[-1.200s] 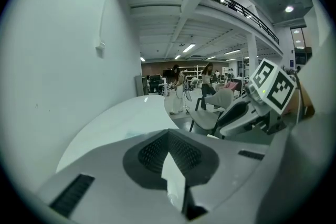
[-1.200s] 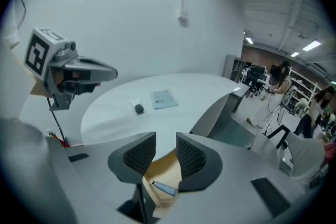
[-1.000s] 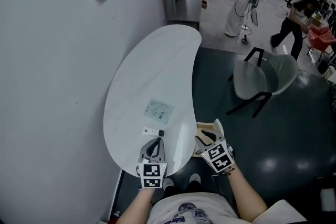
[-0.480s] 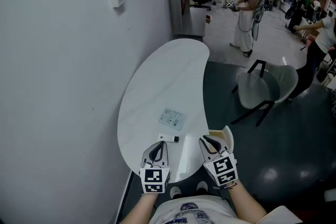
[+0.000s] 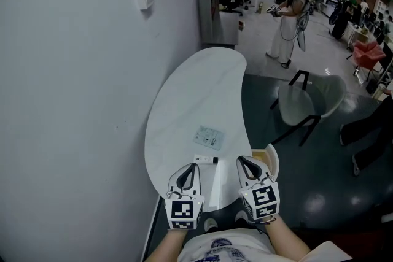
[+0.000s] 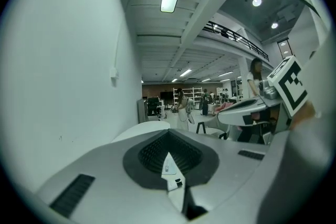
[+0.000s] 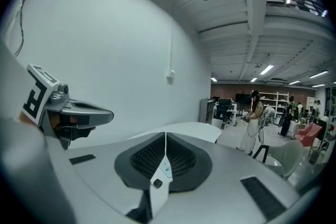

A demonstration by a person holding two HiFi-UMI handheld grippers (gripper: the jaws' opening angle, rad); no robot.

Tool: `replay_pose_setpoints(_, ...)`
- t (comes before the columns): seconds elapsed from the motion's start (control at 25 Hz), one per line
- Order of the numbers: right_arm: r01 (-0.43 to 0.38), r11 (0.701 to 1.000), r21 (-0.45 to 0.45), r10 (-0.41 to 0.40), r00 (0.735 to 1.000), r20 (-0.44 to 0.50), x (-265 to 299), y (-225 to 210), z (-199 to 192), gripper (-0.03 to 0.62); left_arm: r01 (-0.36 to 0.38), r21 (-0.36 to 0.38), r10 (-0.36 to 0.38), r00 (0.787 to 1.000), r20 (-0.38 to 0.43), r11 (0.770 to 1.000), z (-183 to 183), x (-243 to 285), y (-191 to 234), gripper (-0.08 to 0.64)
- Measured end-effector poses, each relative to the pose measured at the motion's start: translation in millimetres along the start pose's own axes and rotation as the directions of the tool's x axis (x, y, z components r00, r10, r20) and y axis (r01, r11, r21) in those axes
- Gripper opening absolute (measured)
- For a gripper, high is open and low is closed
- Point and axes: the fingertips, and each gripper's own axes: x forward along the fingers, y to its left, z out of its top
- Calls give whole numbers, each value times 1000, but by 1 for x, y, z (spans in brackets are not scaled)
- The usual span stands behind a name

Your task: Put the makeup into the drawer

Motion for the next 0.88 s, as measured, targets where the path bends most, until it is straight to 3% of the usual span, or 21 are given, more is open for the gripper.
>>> replay_pose_setpoints(0.6,39,999,-1,-39,999,10,-3,24,9,21,23,17,-24,999,27,1000,0,-20,18,41)
replay_pose_setpoints(0.88,39,999,1,-39,999,-3,-3,28,5,21,33,-13,-32,999,26,999,-3,-22,22,41)
